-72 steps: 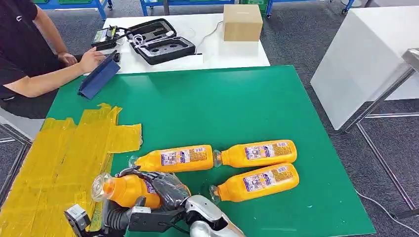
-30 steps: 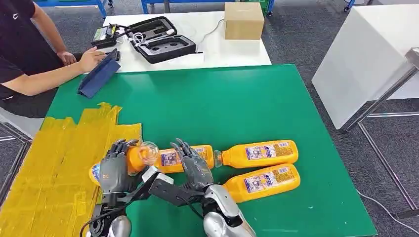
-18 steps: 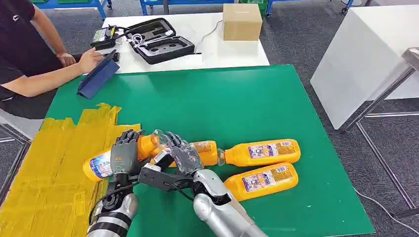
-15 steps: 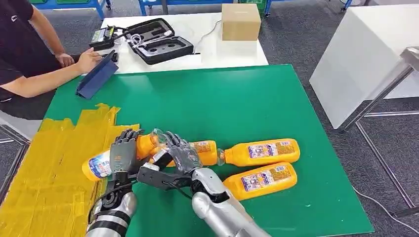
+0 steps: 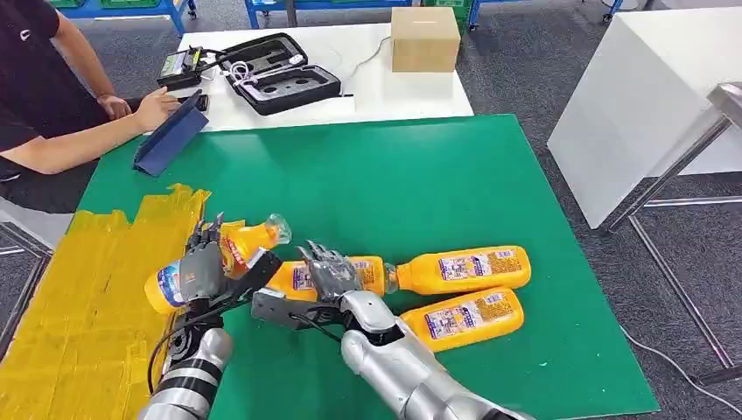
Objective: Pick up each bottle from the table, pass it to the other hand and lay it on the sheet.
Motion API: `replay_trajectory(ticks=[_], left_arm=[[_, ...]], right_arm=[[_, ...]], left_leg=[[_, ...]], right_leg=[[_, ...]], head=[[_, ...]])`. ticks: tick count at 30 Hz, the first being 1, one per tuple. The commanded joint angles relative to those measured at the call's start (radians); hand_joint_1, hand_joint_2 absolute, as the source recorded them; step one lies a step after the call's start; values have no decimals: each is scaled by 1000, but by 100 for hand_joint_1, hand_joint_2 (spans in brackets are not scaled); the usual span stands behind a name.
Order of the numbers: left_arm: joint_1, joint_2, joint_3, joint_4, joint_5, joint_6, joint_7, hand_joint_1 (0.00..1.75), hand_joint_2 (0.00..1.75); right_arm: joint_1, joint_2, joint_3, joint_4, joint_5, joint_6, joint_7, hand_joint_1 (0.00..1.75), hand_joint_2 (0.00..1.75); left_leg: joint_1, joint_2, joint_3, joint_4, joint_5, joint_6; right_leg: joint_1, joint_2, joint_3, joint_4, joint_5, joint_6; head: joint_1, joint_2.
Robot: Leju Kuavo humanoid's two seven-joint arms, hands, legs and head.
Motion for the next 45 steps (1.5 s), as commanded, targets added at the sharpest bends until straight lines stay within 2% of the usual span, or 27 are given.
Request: replay_trajectory(ticks=[1,6,10,12,14,24,28,29,30,31,37,42,45], left_arm=[[-44,22,52,123,50,-48,-7,0,0],[-44,22,52,123,50,-48,-7,0,0],[-54,20,45,122,125,-103,-38,0,0],[-52,14,47,103,179,-119,-68,0,0],[-33,4,58,52,291,-168,-142,0,0],[-27,5,56,38,303,-180,-145,0,0],[54,-25,54,-157,547,-284,-273,0,0],[80,-32,48,-217,593,-301,-287,0,0],[116,-41,39,-292,642,-323,-298,0,0],[141,-53,41,-349,693,-338,-307,0,0],[242,-89,25,-555,904,-422,-355,0,0],[291,-97,4,-652,1011,-350,-379,0,0],[320,-97,3,-702,1104,-320,-396,0,0]], right_arm=[[-77,-37,13,181,25,42,29,0,175],[-77,-37,13,181,25,42,29,0,175],[-85,-37,54,252,74,150,74,0,175],[-84,-34,72,274,91,169,84,0,175],[-87,-34,83,286,104,174,105,0,175],[-90,-34,80,284,103,179,109,0,175],[-94,-55,76,293,126,190,188,0,175],[-94,-62,76,296,140,194,214,5,175],[-93,-72,74,296,156,197,237,152,175],[-91,-79,74,300,175,198,266,175,175],[-65,-89,30,295,202,190,280,175,175],[-60,-79,-27,289,201,125,317,175,175],[-56,-81,-79,275,188,77,296,175,175]], left_leg=[[-1,1,0,0,0,0],[0,-2,-2,0,1,0],[-2,-4,-2,0,1,0],[-1,-4,-3,0,2,0],[-1,-6,-2,-1,2,0],[-2,-6,3,0,2,1],[-1,-6,2,0,2,1],[-2,-5,3,0,2,1],[-2,-5,4,0,1,1],[-1,-6,2,-1,2,1],[-1,-7,1,0,3,1],[-2,-6,4,0,2,1],[-2,-6,3,0,2,1]], right_leg=[[-1,-1,0,-1,0,1],[0,-4,0,-2,1,0],[-2,-6,0,-1,0,0],[-1,-7,0,-3,2,0],[-2,-8,1,-3,1,0],[-2,-8,5,-2,1,0],[-2,-8,5,-4,1,0],[-2,-7,6,-3,1,0],[-2,-7,6,-3,1,0],[-2,-8,5,-4,2,1],[-2,-10,4,-4,2,1],[-2,-8,-3,-3,1,0],[-2,-8,-3,-3,1,0]], head=[[0,0],[0,0],[0,0],[0,0],[0,0],[0,0],[0,0],[0,0],[0,0],[0,0],[0,0],[0,0],[0,0]])
